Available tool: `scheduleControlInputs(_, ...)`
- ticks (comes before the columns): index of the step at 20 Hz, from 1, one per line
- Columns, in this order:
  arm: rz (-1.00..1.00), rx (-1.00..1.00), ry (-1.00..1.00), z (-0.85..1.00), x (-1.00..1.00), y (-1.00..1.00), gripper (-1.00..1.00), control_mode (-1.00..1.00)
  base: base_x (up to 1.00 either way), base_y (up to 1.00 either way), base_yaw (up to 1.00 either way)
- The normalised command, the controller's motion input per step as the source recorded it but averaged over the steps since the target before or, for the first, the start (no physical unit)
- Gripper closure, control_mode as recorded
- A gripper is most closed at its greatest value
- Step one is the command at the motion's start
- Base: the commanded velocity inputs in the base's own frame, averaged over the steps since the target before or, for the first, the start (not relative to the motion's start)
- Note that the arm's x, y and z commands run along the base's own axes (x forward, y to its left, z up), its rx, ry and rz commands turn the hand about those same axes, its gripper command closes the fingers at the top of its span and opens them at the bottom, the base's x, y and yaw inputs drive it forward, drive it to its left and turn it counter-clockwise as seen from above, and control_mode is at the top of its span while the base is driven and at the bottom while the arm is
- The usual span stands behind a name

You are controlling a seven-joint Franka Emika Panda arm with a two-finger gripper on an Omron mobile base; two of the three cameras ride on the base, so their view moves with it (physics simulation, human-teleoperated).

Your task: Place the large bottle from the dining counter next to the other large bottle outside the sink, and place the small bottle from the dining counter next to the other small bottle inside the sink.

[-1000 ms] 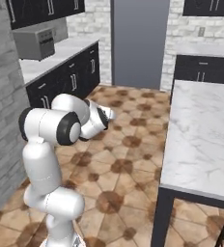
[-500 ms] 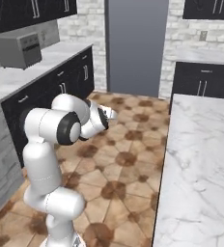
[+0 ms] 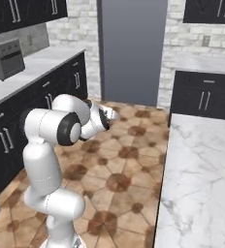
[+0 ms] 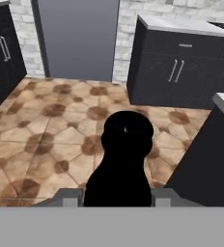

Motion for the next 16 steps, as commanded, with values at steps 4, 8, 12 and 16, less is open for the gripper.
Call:
scheduleControlInputs(4,0.0,0.0,0.0,0.0,0.0,0.0,1.0,1.0,1.0,0.0,-0.01)
scheduleControlInputs(8,0.0,0.0,0.0,0.0,0.0,0.0,1.0,1.0,1.0,0.05,-0.05)
scheduleControlInputs(12,0.0,0.0,0.0,0.0,0.0,0.0,1.0,1.0,0.95,0.13,-0.16)
scheduleControlInputs(16,0.0,0.0,0.0,0.0,0.0,0.0,1.0,1.0,0.65,0.25,-0.3)
